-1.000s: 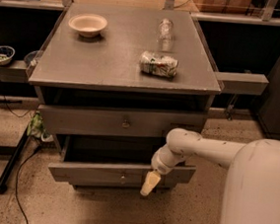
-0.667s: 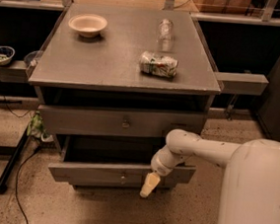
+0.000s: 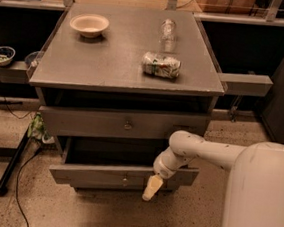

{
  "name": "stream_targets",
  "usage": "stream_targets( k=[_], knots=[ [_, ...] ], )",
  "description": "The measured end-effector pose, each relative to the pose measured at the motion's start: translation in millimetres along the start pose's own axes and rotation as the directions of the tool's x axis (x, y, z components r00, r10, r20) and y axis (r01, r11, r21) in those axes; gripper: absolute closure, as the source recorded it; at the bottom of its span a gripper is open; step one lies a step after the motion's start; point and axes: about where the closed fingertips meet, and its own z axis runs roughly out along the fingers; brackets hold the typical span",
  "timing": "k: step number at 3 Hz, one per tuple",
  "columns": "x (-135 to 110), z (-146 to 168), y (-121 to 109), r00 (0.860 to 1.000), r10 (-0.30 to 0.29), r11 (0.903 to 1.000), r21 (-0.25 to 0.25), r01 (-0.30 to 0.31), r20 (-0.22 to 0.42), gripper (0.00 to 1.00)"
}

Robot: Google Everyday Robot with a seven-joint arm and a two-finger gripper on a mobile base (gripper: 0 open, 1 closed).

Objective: Open middle drawer

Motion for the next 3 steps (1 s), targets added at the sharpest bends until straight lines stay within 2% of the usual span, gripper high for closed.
stream_targets(
  k=[3],
  knots=[
    [2.4,-3.1,0.9,1.0,0.002,0.9999,-0.016,-0.002,0.009,0.0]
  ],
)
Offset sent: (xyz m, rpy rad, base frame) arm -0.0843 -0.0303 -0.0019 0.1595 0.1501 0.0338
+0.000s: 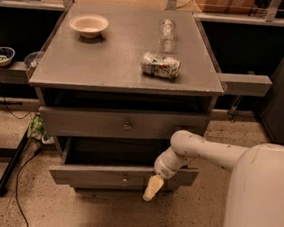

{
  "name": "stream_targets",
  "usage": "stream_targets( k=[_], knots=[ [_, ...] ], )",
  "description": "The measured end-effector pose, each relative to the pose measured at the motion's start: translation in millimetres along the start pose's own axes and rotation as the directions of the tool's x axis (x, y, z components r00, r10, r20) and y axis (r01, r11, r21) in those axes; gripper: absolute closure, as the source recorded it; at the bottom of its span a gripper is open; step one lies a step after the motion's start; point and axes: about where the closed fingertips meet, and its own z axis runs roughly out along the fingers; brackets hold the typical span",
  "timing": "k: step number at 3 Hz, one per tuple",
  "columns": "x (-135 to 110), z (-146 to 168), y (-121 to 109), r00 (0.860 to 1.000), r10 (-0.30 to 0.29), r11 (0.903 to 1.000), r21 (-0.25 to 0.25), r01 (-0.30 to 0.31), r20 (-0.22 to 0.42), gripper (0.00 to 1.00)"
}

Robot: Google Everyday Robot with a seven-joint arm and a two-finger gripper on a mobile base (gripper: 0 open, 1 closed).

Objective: Open middle drawer

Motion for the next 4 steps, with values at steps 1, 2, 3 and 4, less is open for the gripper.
stream_targets(
  k=[1,2,3,4],
  knots=[
    [1,-2,2,1.0,-0.002,1.0,-0.008,0.002,0.01,0.0],
    [1,-3,2,1.0,-0.002,1.0,-0.008,0.002,0.01,0.0],
    [4,-5,6,1.0,-0.003,0.9999,-0.015,0.003,0.019,0.0],
    [4,-6,13,1.0,-0.002,0.9994,-0.035,0.003,0.025,0.0]
  ],
)
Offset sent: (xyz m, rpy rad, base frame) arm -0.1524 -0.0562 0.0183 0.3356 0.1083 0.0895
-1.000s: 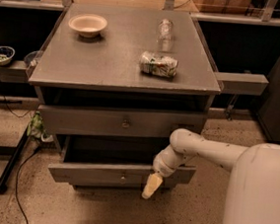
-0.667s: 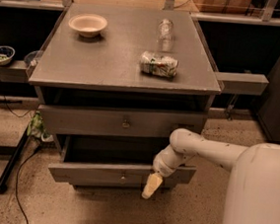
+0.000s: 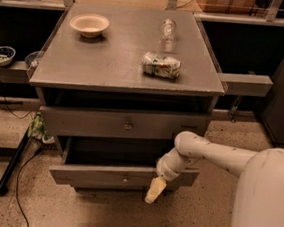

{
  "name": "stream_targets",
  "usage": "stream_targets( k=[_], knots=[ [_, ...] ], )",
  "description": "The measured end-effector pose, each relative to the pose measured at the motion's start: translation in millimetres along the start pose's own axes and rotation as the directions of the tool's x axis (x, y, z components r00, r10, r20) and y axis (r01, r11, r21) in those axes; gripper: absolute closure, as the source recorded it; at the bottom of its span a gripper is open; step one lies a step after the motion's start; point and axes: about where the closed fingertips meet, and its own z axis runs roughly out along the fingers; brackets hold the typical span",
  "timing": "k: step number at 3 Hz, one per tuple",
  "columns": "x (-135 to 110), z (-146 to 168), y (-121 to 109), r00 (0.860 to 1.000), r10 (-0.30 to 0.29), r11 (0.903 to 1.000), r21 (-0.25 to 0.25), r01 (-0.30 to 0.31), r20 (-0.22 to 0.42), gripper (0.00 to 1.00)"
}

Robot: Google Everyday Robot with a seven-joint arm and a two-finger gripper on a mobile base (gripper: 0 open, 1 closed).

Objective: Open middle drawer

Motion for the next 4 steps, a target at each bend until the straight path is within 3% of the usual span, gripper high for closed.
stream_targets(
  k=[4],
  knots=[
    [5,-9,9,0.999,-0.024,0.9996,-0.012,0.024,0.029,0.0]
  ],
)
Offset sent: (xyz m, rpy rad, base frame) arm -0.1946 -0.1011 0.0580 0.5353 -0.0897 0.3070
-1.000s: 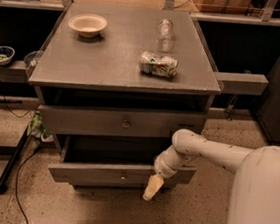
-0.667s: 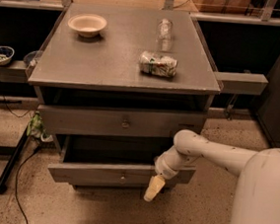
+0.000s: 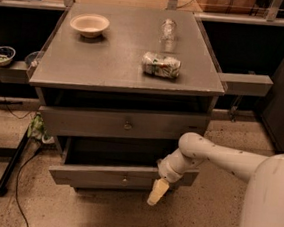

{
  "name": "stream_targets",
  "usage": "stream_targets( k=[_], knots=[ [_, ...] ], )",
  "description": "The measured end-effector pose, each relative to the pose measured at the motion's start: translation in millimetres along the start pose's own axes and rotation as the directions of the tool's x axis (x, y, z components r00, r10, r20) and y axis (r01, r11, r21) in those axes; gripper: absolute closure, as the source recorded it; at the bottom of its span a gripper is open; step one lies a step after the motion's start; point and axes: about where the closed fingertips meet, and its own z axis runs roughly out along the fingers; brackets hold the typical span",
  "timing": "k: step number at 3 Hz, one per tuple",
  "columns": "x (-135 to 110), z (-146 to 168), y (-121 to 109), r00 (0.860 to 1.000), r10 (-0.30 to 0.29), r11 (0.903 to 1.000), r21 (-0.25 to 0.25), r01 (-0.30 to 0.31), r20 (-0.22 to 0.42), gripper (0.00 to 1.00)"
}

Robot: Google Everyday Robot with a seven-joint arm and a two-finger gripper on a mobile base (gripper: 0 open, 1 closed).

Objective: Open middle drawer

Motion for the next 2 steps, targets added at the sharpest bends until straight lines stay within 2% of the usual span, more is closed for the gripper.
stream_targets(
  k=[2],
  knots=[
    [2.0,-3.4,4.3,1.0,-0.009,1.0,-0.003,0.009,0.011,0.0]
  ],
)
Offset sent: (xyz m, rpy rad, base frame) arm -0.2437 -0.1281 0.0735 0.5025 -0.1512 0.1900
